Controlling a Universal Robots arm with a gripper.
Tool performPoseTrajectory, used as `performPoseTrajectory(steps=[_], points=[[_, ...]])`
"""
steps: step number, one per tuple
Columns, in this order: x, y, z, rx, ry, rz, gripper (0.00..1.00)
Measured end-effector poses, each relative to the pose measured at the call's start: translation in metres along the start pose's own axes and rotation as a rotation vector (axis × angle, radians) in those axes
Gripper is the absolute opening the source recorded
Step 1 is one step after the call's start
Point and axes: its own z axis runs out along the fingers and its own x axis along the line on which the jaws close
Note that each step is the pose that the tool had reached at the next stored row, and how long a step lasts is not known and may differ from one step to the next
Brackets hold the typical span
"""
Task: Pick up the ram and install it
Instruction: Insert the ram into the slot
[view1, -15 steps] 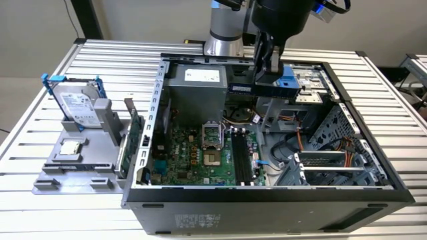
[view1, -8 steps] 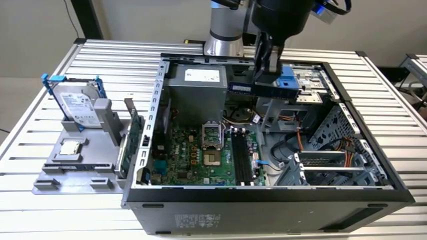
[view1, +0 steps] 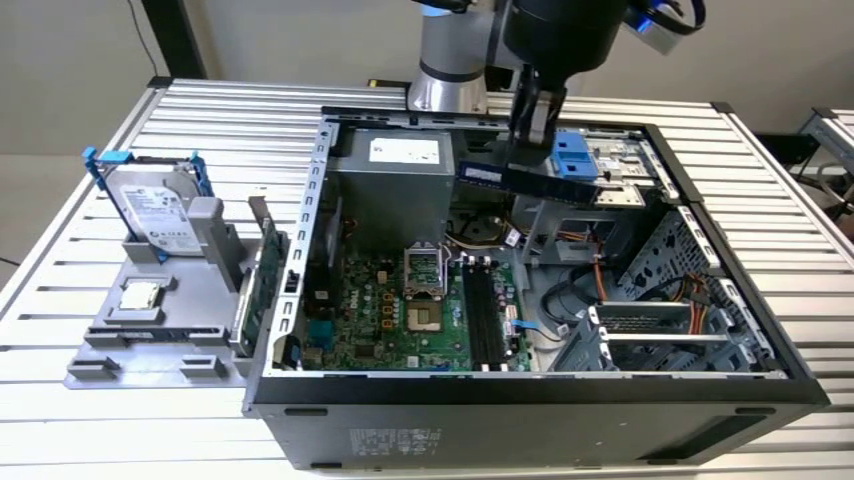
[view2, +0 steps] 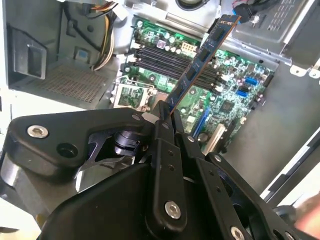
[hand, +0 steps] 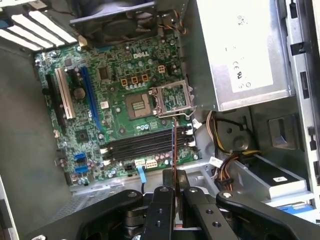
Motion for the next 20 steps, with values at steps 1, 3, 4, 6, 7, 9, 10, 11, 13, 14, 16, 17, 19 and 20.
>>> performPoseTrajectory(steps=[1,3,4,6,7,9,10,11,13,14,16,17,19,20], points=[[0.0,0.0,0.0,0.0,-0.0002,0.016,0.0],[0.0,0.0,0.0,0.0002,-0.0004,0.049,0.0],[0.0,0.0,0.0,0.0003,-0.0006,0.065,0.0],[0.0,0.0,0.0,0.0004,-0.0009,0.096,0.0],[0.0,-0.0001,0.0,0.0005,-0.0011,0.112,0.0],[0.0,-0.0001,0.0,0.0007,-0.0013,0.143,0.0],[0.0,-0.0001,0.0,0.0008,-0.0014,0.16,0.0],[0.0,-0.0001,0.0,0.0008,-0.0016,0.177,0.0],[0.0,0.0,0.0,0.0009,-0.0019,0.208,0.0],[0.0,0.0,0.0,0.001,-0.002,0.224,0.0],[0.0,-0.0001,0.0,0.0012,-0.0024,0.256,0.0],[0.0,-0.0001,0.0,0.0012,-0.0025,0.272,0.0],[0.0,-0.0001,0.0,0.0013,-0.0028,0.301,0.0],[0.0,0.0,0.0,0.0015,-0.0029,0.317,0.0]])
